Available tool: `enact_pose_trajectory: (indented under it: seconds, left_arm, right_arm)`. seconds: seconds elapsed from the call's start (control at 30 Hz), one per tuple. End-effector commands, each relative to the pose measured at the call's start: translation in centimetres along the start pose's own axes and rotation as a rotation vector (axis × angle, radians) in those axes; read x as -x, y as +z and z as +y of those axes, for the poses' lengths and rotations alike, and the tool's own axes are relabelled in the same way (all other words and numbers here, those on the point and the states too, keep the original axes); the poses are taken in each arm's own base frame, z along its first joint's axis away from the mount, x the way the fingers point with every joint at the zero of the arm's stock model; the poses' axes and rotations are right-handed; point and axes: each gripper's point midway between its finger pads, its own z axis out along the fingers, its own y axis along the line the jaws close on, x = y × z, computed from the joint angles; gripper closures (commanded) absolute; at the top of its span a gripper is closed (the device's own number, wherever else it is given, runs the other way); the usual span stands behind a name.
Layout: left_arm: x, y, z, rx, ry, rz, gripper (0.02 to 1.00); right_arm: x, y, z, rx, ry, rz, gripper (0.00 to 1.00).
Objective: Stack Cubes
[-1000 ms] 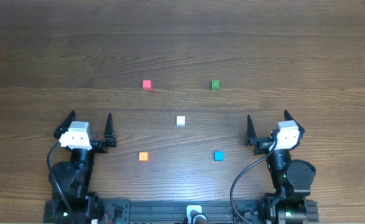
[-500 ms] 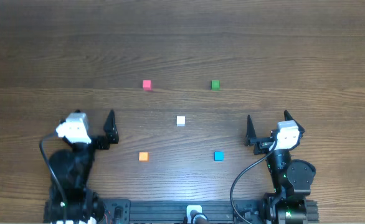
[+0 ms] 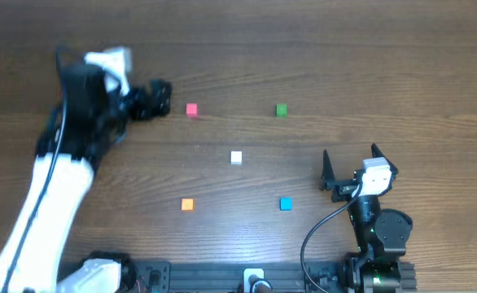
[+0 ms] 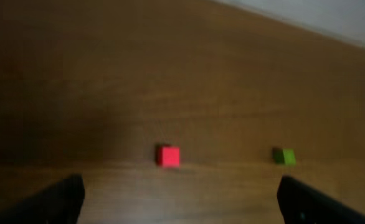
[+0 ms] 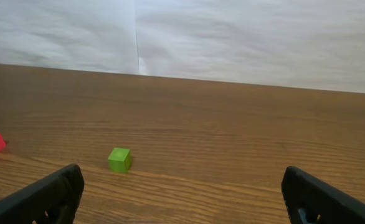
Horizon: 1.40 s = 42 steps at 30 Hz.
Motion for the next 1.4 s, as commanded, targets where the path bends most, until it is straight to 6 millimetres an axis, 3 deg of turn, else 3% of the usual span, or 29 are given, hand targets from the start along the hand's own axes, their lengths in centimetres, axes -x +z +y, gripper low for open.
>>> enact_pose_trajectory:
  seconds: [0.03,0.27,0.47,0.57,0.77,1.1,1.4]
  left_arm:
    - [1.0,4.5,-1.9,0.032,0.001,0.175,0.020]
    - [-1.0,10.8,-2.4,0.108,0.016,0.400,0.027]
    - [-5.6,15.3,-1.8,0.164,0.041,0.550,0.040]
    - [-7.7,16.5,-1.0,0.194,0.053,0.608,0.069]
    - [-9.7,17.5,0.5,0.266,0.088,0.662,0.082]
    - [-11.3,18.5,1.7,0.301,0.089,0.703,0.156]
    - [-11.3,18.5,1.9,0.315,0.092,0.700,0.542]
  right_arm:
    - [-0.2,0.0,0.2,0.008,-0.005,0.002,0.007]
    - [-0.2,0.0,0.2,0.008,-0.005,0.002,0.009]
    - [-0.2,0.0,0.2,0.008,-0.005,0.002,0.007]
    - [-0.2,0.0,0.2,0.008,-0.005,0.002,0.007]
    - [-0.2,0.0,0.2,0.008,-0.005,0.002,0.007]
    - [-0.2,0.0,0.2,0.008,-0.005,0.002,0.009]
    - [-0.2,0.0,0.2,0.008,-0.005,0.002,0.009]
